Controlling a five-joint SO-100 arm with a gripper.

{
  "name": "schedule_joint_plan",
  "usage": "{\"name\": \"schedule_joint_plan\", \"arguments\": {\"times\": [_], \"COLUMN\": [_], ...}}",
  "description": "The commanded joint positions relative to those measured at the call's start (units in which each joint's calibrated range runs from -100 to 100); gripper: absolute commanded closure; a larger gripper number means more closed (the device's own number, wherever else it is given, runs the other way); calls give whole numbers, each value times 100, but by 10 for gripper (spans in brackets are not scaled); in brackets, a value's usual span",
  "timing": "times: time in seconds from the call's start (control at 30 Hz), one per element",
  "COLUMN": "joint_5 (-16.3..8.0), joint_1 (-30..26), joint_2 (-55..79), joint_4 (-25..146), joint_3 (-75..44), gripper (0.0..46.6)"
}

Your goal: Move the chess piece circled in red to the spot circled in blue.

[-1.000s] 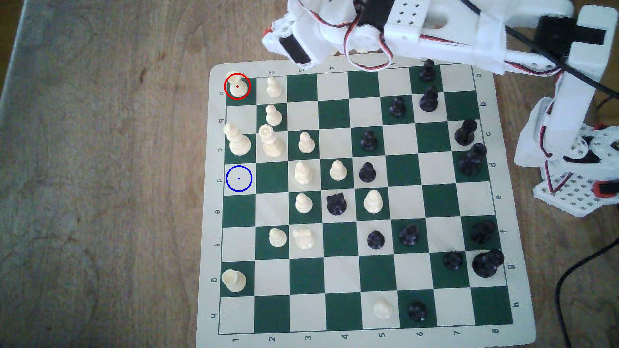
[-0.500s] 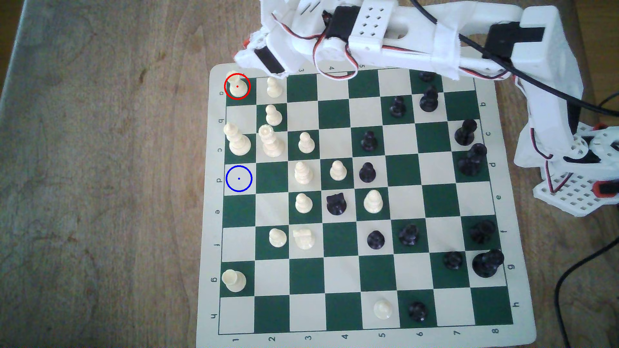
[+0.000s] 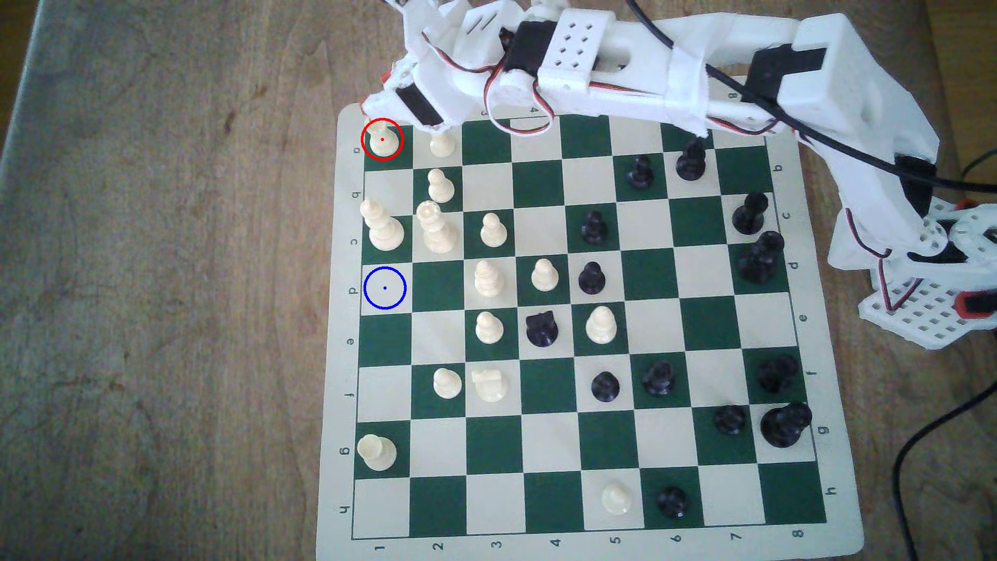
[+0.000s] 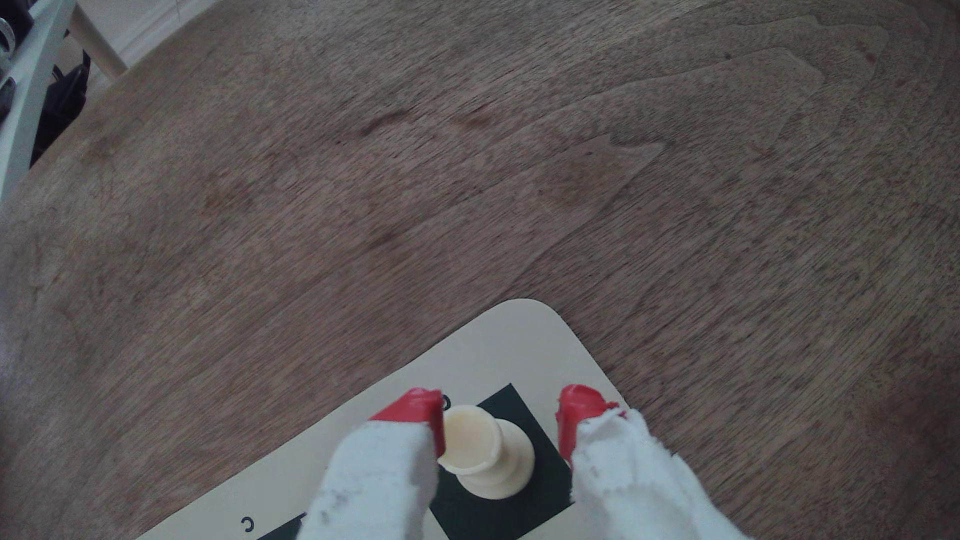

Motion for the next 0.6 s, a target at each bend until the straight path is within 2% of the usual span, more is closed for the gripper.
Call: {"name": "schedule_joint_plan", "arguments": {"times": [0.0,0.1,0.3,0.57], "joint_5": [10,0,29,54], "joint_1": [-100,-108,-93,-77], "joint_2": [-54,149,268,353], "joint_4": [-104,-104,-104,-104], "joint_3": [-863,-1053,-1135,-1153], "gripper": [331,310,325,316]}}
